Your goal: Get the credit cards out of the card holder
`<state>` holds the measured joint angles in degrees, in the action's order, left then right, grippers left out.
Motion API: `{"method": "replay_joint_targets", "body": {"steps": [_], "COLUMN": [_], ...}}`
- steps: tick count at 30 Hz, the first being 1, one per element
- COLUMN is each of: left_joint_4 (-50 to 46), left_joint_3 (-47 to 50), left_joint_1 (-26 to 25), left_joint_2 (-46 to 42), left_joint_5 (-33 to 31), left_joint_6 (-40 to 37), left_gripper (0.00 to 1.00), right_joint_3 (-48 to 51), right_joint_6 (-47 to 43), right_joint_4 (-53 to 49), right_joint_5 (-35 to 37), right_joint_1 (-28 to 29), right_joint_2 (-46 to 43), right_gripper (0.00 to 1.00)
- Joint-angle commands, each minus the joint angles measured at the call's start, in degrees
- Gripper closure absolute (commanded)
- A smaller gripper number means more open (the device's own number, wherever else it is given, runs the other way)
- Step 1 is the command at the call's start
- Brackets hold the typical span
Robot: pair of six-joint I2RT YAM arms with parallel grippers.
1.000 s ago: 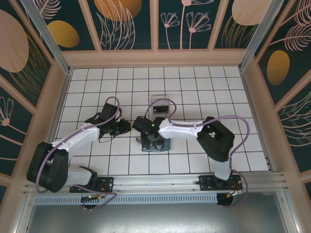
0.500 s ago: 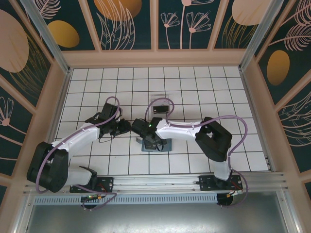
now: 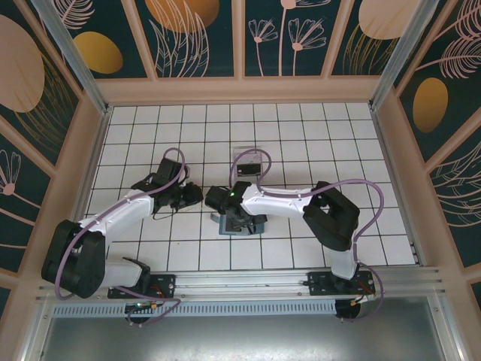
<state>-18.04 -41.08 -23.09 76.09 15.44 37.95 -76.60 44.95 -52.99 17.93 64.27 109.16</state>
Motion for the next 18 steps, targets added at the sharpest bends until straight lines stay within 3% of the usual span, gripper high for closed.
{"method": "replay_joint_targets", "body": {"steps": [1,18], "left_joint_4": [0.2,2.3], "left_joint_3": [-2.3,-5.4], "left_joint_1": [-0.8,-7.9], "left_joint_2": [-1.1,0.4], "left_joint_5": [0.5,0.7], "left_joint_6": [0.4,4.4], "left_gripper": [0.76,0.76], "right_joint_3": [1.6,12.7], "right_joint_6": [2.3,3.4], "right_joint_4": [-3.1,2.5], "right_joint_5": [3.4,3.3], "right_joint_1": [-0.3,-2.5], "right_joint_2": [-3.3,-6.7], "right_gripper": [0.34,0.34]}}
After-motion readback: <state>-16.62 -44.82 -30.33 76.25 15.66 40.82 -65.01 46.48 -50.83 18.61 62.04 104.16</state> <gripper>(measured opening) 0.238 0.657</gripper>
